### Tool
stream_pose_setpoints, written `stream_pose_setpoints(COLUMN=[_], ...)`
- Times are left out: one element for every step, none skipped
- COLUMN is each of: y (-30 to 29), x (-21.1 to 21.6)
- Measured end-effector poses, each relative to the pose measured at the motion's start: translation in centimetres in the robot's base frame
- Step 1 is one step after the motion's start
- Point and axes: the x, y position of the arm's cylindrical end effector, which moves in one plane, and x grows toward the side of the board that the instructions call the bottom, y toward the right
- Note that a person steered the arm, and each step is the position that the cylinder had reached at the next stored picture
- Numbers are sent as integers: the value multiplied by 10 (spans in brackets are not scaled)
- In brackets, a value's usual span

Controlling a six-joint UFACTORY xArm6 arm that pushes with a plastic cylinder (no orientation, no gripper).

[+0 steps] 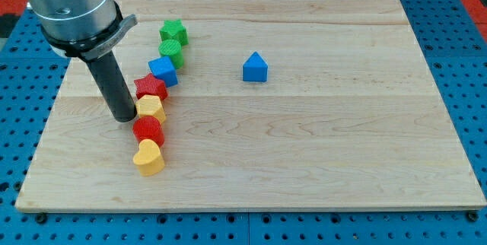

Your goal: Slide the blue triangle towards blue cube

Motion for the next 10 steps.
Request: stream_pose_setpoints(y=[2, 2, -14, -46, -80, -72, -62, -8, 131, 211], x=[0, 0, -3, -33, -119, -214, -288, -288, -263, -193])
